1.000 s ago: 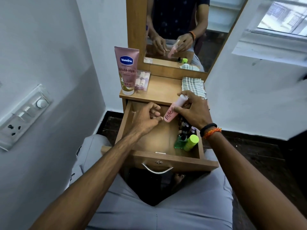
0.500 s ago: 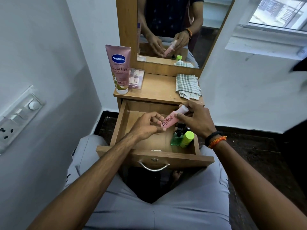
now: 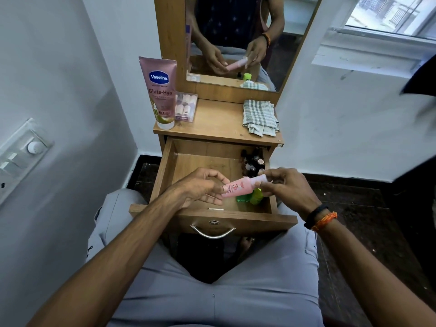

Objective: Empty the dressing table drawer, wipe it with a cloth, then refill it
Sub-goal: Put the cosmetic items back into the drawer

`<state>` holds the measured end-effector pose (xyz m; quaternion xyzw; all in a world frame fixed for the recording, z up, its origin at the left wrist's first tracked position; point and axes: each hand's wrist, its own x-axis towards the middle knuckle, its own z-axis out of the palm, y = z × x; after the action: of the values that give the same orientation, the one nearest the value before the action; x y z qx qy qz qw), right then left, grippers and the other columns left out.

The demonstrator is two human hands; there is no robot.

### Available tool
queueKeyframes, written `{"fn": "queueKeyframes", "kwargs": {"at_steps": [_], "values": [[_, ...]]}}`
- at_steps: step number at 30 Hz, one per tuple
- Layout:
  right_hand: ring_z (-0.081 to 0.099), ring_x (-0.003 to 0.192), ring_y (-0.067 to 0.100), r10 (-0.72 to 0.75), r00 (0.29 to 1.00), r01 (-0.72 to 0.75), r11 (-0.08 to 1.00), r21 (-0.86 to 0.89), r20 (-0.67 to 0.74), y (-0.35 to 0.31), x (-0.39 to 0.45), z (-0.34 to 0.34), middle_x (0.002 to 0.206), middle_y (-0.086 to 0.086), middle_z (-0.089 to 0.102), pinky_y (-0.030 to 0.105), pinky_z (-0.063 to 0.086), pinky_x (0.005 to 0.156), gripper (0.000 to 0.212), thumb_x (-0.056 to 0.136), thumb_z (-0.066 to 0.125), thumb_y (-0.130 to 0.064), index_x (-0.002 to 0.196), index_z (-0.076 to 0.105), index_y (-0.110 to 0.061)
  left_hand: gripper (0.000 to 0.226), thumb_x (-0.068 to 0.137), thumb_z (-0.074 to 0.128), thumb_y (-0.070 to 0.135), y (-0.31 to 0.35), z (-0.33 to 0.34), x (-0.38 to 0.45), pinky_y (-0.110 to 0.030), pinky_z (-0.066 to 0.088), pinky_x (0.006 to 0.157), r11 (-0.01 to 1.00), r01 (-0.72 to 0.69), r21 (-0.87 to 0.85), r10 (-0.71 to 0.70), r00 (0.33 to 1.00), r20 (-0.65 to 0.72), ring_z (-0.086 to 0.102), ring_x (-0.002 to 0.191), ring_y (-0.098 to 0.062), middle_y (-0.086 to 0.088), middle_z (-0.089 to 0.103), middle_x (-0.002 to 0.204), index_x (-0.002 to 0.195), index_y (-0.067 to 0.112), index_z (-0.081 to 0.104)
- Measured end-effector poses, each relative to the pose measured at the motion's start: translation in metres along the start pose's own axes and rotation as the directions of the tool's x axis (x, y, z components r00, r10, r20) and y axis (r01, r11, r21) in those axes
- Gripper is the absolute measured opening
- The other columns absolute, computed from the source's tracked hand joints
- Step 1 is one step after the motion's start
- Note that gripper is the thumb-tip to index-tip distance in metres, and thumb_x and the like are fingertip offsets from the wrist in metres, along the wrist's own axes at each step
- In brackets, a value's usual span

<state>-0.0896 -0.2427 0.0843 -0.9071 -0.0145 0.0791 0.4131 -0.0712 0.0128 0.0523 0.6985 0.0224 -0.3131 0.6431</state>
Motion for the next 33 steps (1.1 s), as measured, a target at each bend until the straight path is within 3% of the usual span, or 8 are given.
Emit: {"fn": "queueKeyframes", "kwargs": {"at_steps": [4, 8, 12, 16, 20, 24, 28, 33], "values": [[0.067, 0.091, 0.014, -0.051, 0.998, 0.052, 0.999, 0.015, -0.038, -0.008, 0.002, 0.001, 0.102, -0.002, 0.069, 0.026, 0.059, 0.074, 0.03, 0.082, 0.081, -0.024, 0.11, 0.072, -0.019, 0.032, 0.08, 0.078, -0.005, 0.002, 0.001, -0.001, -0.044, 0.061, 0.085, 0.995, -0.046, 0.092, 0.044, 0.999, 0.025, 0.074, 0.092, -0.029, -0.02, 0.073, 0.102, 0.111, -0.002, 0.069], [0.071, 0.085, 0.017, -0.077, 0.995, 0.084, 0.992, 0.097, -0.066, -0.025, 0.016, 0.005, 0.099, 0.003, 0.07, 0.028, 0.062, 0.071, 0.022, 0.083, 0.079, -0.016, 0.104, 0.071, -0.013, 0.035, 0.076, 0.084, 0.001, 0.006, 0.004, 0.002, -0.041, 0.062, 0.084, 0.984, -0.088, 0.155, 0.084, 0.996, 0.031, 0.072, 0.081, -0.02, -0.01, 0.073, 0.092, 0.108, 0.003, 0.07], [0.072, 0.08, 0.014, -0.119, 0.993, 0.12, 0.991, 0.067, -0.013, -0.038, 0.041, 0.012, 0.098, 0.004, 0.073, 0.024, 0.06, 0.067, 0.022, 0.086, 0.076, -0.015, 0.107, 0.071, -0.01, 0.031, 0.08, 0.083, 0.012, 0.008, 0.006, 0.013, -0.032, 0.058, 0.077, 0.955, -0.123, 0.27, 0.131, 0.991, -0.013, 0.065, 0.082, -0.013, -0.004, 0.068, 0.09, 0.106, 0.004, 0.069], [0.073, 0.08, 0.011, -0.18, 0.984, 0.18, 0.984, -0.015, -0.006, -0.044, 0.065, 0.021, 0.094, 0.001, 0.074, 0.028, 0.062, 0.072, 0.025, 0.087, 0.074, -0.015, 0.111, 0.071, -0.009, 0.033, 0.083, 0.081, 0.013, 0.004, 0.004, 0.025, -0.034, 0.057, 0.076, 0.969, -0.155, 0.193, 0.172, 0.982, -0.074, 0.068, 0.086, -0.019, -0.009, 0.07, 0.092, 0.109, 0.0, 0.064], [0.07, 0.077, 0.008, -0.181, 0.984, 0.18, 0.983, -0.033, -0.006, -0.043, 0.077, 0.03, 0.093, 0.002, 0.074, 0.012, 0.052, 0.061, 0.025, 0.088, 0.072, -0.014, 0.112, 0.071, -0.008, 0.034, 0.087, 0.077, 0.015, 0.002, 0.005, 0.036, -0.036, 0.057, 0.078, 0.984, -0.151, 0.095, 0.162, 0.978, -0.128, 0.068, 0.083, -0.017, -0.008, 0.069, 0.092, 0.113, 0.001, 0.061], [0.072, 0.077, 0.01, -0.148, 0.989, 0.147, 0.989, -0.003, -0.027, -0.04, 0.086, 0.034, 0.095, 0.003, 0.074, 0.009, 0.049, 0.055, 0.025, 0.089, 0.073, -0.016, 0.113, 0.07, -0.01, 0.036, 0.089, 0.075, 0.015, 0.0, 0.004, 0.045, -0.028, 0.059, 0.067, 0.991, -0.131, 0.009, 0.131, 0.975, -0.182, 0.067, 0.072, -0.014, -0.011, 0.067, 0.092, 0.116, -0.001, 0.057], [0.071, 0.082, 0.007, -0.136, 0.988, 0.135, 0.99, -0.029, -0.077, -0.032, 0.092, 0.035, 0.096, -0.001, 0.074, 0.016, 0.055, 0.064, 0.027, 0.088, 0.074, -0.019, 0.114, 0.069, -0.013, 0.025, 0.089, 0.074, 0.007, 0.002, 0.005, 0.059, -0.021, 0.055, 0.054, 0.993, -0.117, -0.01, 0.11, 0.962, -0.251, 0.068, 0.062, -0.006, -0.009, 0.069, 0.088, 0.107, 0.006, 0.057], [0.066, 0.087, 0.005, -0.117, 0.99, 0.109, 0.989, -0.101, -0.074, -0.028, 0.098, 0.04, 0.099, -0.003, 0.073, 0.028, 0.059, 0.083, 0.03, 0.088, 0.072, -0.016, 0.118, 0.07, -0.013, 0.026, 0.088, 0.075, 0.013, -0.001, 0.008, 0.076, -0.026, 0.053, 0.062, 0.994, -0.105, 0.01, 0.104, 0.964, -0.244, 0.065, 0.077, -0.015, -0.01, 0.071, 0.092, 0.107, 0.008, 0.057]]}}
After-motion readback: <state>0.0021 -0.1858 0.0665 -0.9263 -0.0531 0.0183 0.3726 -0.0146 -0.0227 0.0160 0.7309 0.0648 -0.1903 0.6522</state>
